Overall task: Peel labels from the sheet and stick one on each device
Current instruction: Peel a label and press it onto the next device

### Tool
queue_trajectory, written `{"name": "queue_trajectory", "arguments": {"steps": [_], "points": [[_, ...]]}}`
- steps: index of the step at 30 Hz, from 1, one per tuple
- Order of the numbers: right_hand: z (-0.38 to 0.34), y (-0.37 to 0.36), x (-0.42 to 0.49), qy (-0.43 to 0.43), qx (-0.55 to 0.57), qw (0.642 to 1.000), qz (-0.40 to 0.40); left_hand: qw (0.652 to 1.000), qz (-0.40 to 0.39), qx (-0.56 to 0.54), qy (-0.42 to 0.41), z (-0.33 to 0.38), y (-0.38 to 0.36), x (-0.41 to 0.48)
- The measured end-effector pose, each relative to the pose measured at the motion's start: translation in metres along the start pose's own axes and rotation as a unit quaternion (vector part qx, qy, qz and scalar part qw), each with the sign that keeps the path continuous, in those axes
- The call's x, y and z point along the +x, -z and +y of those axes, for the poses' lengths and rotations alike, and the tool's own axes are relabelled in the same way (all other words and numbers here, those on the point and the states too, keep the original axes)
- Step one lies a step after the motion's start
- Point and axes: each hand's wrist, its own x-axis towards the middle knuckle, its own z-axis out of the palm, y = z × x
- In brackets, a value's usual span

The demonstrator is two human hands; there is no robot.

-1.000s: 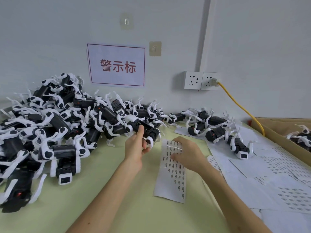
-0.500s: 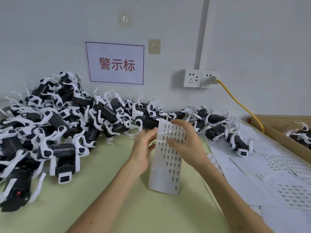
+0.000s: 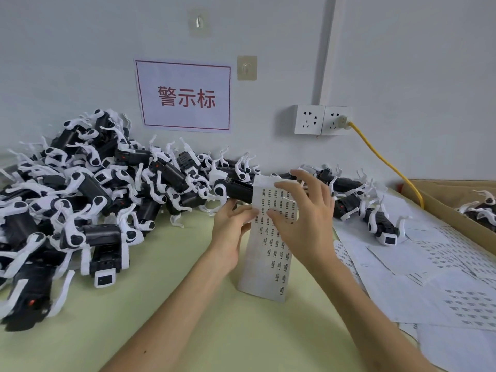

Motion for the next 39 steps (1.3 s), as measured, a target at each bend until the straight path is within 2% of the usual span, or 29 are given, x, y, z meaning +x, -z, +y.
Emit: {"name": "queue_trajectory", "arguments": {"steps": [7, 14, 27, 39], "points": [[0.0011, -0.0008, -0.0023, 0.086, 0.009, 0.994, 0.064, 1.0, -0.006, -0.001, 0.005, -0.0004, -0.0005, -0.001], [-0.0009, -0.0058, -0.0071, -0.003, 0.01, 1.0, -0.016, 1.0, -0.005, 0.018, -0.005, -0.0006, -0.0037, -0.0026], [0.0011, -0.0038, -0.0061, -0.028, 0.089, 0.996, -0.009, 0.999, -0.005, 0.05, -0.013, -0.0026, -0.0038, -0.0006], [-0.0019, 0.001, -0.0033, -0.101, 0.159, 0.982, -0.027, 0.997, 0.0, 0.077, -0.029, -0.003, -0.0083, -0.0025]]}}
